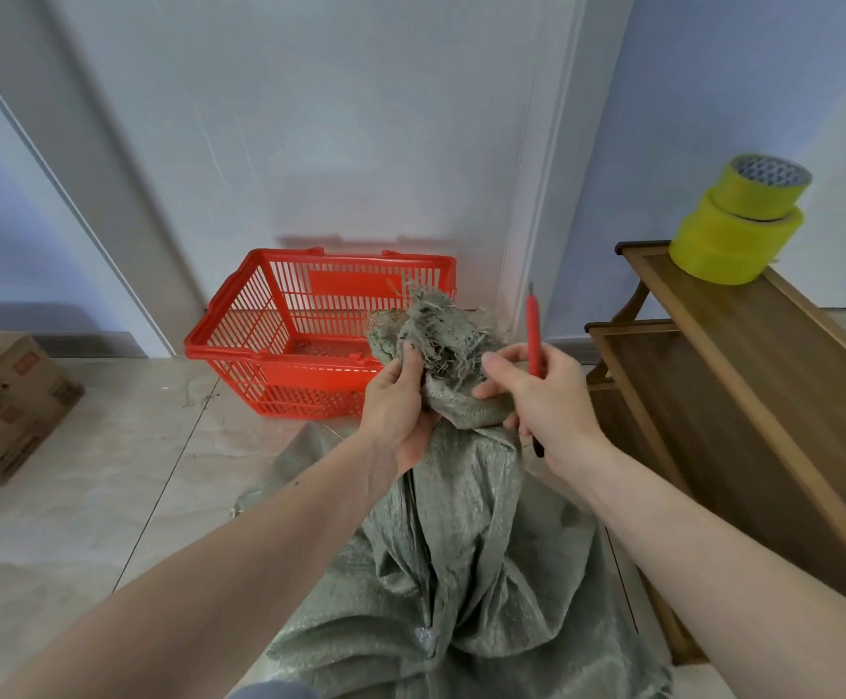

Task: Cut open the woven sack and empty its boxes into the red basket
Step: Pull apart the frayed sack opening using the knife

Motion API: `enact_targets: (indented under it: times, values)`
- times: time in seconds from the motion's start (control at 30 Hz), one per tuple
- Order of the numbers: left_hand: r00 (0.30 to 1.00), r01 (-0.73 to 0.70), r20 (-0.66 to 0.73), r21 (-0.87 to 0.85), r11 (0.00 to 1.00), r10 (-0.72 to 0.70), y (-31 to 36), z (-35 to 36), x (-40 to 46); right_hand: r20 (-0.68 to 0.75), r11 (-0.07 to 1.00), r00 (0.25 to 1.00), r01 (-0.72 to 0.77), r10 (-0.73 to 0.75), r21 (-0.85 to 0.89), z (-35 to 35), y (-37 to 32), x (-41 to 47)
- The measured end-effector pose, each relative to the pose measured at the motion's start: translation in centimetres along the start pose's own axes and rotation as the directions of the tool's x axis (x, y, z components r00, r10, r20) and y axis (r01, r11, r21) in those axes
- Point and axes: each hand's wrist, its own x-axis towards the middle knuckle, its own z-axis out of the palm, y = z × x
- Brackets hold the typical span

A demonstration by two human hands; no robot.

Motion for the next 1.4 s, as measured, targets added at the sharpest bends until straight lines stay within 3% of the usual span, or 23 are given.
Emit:
enact_targets:
  times: [0.07, 0.17, 0.3, 0.57, 0.8, 0.97, 1.13, 1.23, 1.3, 1.4]
  values:
    - [0.999, -0.014, 0.049, 0.02, 1.0, 0.013, -0.2, -0.3, -0.3, -0.066, 1.0, 0.998, -0.018, 0.017, -0.018, -0.2, -0.4, 0.7]
    - [0.991, -0.048, 0.126, 0.062, 0.997, 0.04, -0.4, -0.9, -0.8, -0.05, 0.993, 0.998, -0.035, 0.029, -0.115, 0.3, -0.7, 1.4]
    - [0.989, -0.069, 0.138, 0.056, 0.996, 0.061, -0.5, -1.5, -0.8, -0.076, 0.987, 0.997, -0.003, -0.01, -0.162, 0.8, -0.3, 1.8]
    - [0.999, -0.04, 0.021, -0.286, 0.957, 0.048, -0.1, -1.8, -0.7, -0.225, 0.996, 0.974, -0.017, -0.004, -0.089, 0.0, 0.0, 1.2]
    - [0.994, -0.072, -0.107, -0.496, 0.866, 0.021, 1.4, -1.6, 0.0, -0.232, 0.959, 0.973, -0.056, -0.011, -0.279, -1.4, 1.8, 0.8]
    - [1.0, 0.03, 0.009, -0.413, 0.91, -0.028, 0.9, -1.8, -1.2, -0.226, 0.95, 0.974, -0.097, 0.029, -0.297, -2.0, 1.6, 0.6]
    - [0.998, 0.054, 0.046, -0.458, 0.887, -0.037, 0.5, -2.3, -1.7, -0.24, 0.987, 0.968, 0.034, -0.071, -0.155, -1.7, -1.1, 0.2]
    - [0.998, 0.066, 0.04, -0.425, 0.903, -0.055, 0.5, -1.6, -2.2, -0.066, 0.953, 0.991, 0.089, -0.113, -0.291, -0.3, -2.2, 0.3]
    - [0.999, 0.026, 0.047, -0.254, 0.967, -0.015, 0.5, -0.7, -2.7, 0.031, 0.904, 0.994, 0.107, -0.104, -0.414, 0.8, -2.4, 0.2]
    - [0.999, -0.04, -0.014, -0.05, 0.998, 0.04, 0.1, 0.0, -2.8, 0.027, 0.828, 0.991, 0.124, -0.131, -0.548, 1.5, -1.7, 0.5]
